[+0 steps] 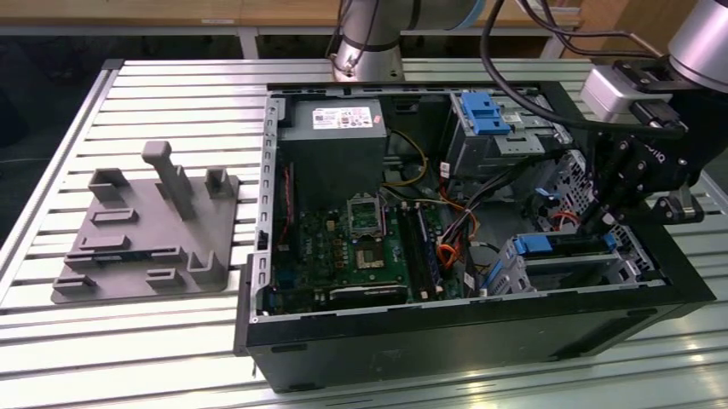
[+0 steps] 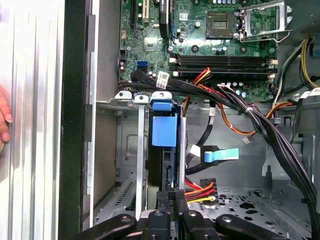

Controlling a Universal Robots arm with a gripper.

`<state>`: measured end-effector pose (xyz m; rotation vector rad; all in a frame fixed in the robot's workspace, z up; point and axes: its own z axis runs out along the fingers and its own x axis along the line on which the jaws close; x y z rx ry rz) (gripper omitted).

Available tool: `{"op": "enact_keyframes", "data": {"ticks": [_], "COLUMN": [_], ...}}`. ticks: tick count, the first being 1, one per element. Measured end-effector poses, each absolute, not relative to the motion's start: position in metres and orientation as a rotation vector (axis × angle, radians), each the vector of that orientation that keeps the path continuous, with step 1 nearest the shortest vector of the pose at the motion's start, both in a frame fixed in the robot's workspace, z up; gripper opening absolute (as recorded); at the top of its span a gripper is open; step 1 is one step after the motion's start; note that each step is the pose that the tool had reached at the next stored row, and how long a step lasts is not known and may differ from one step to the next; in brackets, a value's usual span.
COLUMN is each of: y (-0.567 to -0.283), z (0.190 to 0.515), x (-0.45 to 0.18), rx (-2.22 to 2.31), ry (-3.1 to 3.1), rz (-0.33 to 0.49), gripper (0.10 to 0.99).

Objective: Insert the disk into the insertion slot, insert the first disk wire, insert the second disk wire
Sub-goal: 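Insert the first disk wire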

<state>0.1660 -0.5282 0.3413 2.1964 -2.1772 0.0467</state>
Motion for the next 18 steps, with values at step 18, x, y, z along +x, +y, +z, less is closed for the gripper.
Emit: {"op": "enact_keyframes", "data": {"ticks": [18], "y": [-0.5291], "z": [0.3364], "x": [0.166], "rx": [2.197], "ry": [-2.177], "rz": [0.046], "gripper": [0.165]}}
